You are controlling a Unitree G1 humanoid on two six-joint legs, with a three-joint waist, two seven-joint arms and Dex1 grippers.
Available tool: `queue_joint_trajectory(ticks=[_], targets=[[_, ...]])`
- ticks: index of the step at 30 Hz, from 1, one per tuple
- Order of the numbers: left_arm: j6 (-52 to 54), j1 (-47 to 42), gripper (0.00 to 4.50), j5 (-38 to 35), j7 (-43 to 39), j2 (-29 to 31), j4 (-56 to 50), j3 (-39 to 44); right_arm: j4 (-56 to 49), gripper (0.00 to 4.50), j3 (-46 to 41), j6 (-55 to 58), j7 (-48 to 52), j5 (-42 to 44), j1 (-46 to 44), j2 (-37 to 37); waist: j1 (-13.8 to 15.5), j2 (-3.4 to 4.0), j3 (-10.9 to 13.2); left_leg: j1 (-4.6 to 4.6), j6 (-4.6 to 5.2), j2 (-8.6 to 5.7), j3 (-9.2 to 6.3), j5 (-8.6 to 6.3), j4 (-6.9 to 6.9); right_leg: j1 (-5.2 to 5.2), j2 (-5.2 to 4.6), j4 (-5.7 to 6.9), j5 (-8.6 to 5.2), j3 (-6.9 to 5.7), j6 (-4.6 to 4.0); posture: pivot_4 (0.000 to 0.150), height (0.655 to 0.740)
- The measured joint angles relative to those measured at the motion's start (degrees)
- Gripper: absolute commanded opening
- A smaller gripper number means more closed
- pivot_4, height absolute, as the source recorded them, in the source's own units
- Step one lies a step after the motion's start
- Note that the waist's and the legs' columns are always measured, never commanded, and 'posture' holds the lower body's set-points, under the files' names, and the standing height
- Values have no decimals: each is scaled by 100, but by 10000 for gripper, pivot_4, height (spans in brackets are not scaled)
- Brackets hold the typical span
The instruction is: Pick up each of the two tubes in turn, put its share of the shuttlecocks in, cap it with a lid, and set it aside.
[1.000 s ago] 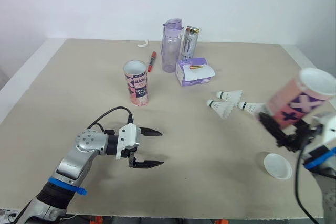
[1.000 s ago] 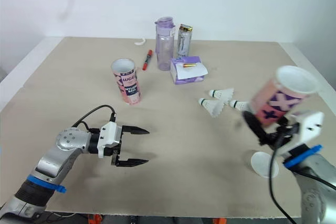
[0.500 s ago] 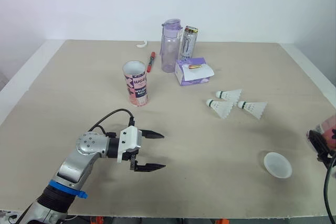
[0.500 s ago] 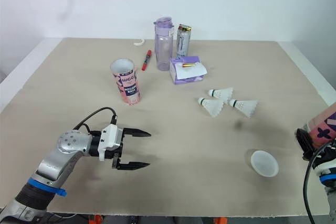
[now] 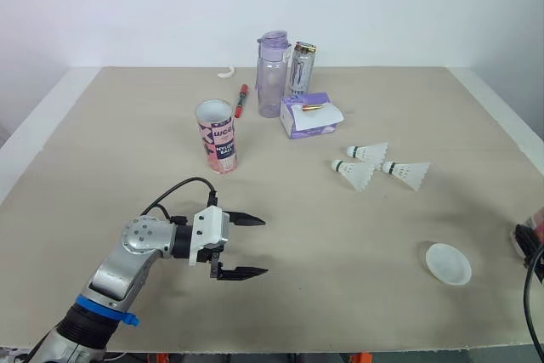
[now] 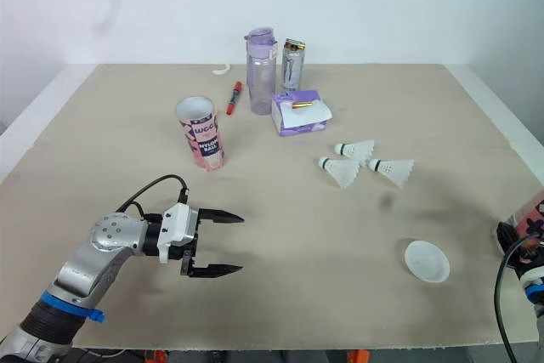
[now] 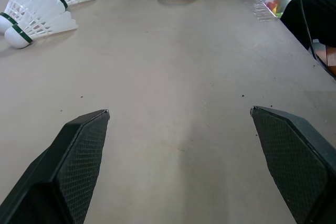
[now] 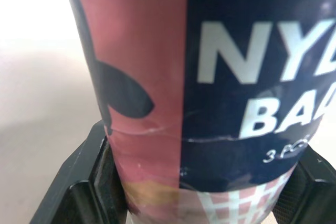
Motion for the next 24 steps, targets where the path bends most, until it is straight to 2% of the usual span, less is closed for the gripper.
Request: queue_joint_trajectory(ticks=[11, 14, 18, 20, 24], targets=[[-14, -42, 45000, 37, -36, 48, 14, 0, -160, 43252, 46, 152, -87, 51, 206, 153, -1, 1, 0, -1, 0, -1, 0, 0, 0, 0, 0, 0, -2, 2, 4, 1500, 7400], [-25, -44, 45000, 42, -81, 56, 73, -4, -738, 43252, 43, 308, -176, 132, 585, 318, -1, 1, -1, 0, 0, -1, 0, 0, 0, 0, 0, 0, -1, 3, 4, 1500, 7400], [-52, -60, 45000, 46, -121, 54, 138, -17, -982, 43252, 34, 397, -238, 182, 735, 393, -1, 1, 0, -1, 0, -2, 1, 0, 0, -1, -1, 0, -2, 6, 4, 1500, 7400], [-121, -154, 45000, 60, -213, 33, 257, -75, -1556, 43252, -64, 537, -349, 317, 1145, 570, 4, 3, -2, -3, 0, -4, 0, 0, -1, -1, -1, 0, -6, 9, 5, 1500, 7400], [-164, -236, 45000, 80, -265, 2, 417, -157, -2011, 43252, -279, 675, -402, 468, 1531, 693, 4, 5, -3, -2, 0, -6, -1, 0, -2, -1, 0, -1, -7, 14, 8, 1500, 7400]])
